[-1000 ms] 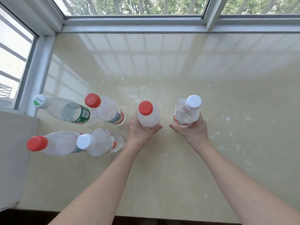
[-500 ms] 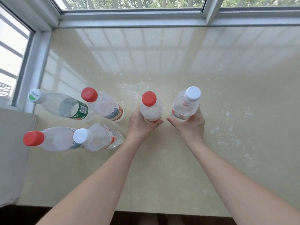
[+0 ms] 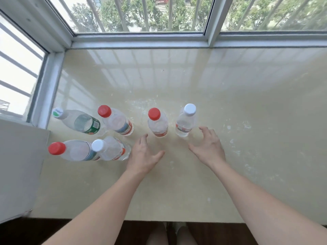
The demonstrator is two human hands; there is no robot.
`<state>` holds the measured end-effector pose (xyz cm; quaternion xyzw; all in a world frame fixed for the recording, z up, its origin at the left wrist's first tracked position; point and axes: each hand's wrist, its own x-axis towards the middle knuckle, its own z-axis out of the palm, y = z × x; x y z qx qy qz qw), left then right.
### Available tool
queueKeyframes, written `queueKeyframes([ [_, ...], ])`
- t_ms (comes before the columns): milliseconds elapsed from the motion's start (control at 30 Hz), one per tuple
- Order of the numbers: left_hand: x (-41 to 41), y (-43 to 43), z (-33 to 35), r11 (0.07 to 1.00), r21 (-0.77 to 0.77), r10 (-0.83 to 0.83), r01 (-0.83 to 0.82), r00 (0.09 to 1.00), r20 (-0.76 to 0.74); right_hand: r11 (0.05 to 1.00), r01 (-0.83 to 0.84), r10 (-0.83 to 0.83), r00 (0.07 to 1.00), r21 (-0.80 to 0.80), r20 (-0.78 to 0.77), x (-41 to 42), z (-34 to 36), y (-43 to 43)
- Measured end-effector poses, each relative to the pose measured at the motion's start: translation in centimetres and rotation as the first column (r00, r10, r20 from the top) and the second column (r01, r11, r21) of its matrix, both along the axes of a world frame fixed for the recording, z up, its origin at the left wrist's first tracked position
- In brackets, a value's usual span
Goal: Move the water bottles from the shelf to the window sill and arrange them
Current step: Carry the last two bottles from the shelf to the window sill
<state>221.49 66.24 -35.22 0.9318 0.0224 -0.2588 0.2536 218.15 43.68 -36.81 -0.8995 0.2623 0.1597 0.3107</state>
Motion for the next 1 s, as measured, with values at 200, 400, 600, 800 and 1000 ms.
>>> queueKeyframes([
  [200,-3.6,0.0,7.7,0.954,0.225,-0.237,0.199,0.959,0.157,0.931,-0.238,0.265,0.962,-0.278,0.065,-2.4,8.2,-1.2],
  [400,-4.5,0.1,16.4,0.924,0.298,-0.358,0.24,0.82,0.447,0.837,-0.275,0.414,0.883,-0.473,0.22,-2.9,16.7,-1.3],
  [600,-2.9,0.2,26.1,0.944,0.267,-0.324,0.195,0.712,0.623,0.806,-0.186,0.479,0.763,-0.562,0.435,-1.6,27.5,0.6],
  [800,-1.4,-0.2,32.8,0.942,0.285,-0.334,0.179,0.595,0.731,0.793,-0.119,0.495,0.697,-0.598,0.519,-0.7,34.1,2.4],
  [1000,-1.0,-1.6,35.3,0.919,0.299,-0.394,0.257,0.534,0.748,0.776,-0.046,0.474,0.7,-0.629,0.534,-2.2,37.0,1.7],
])
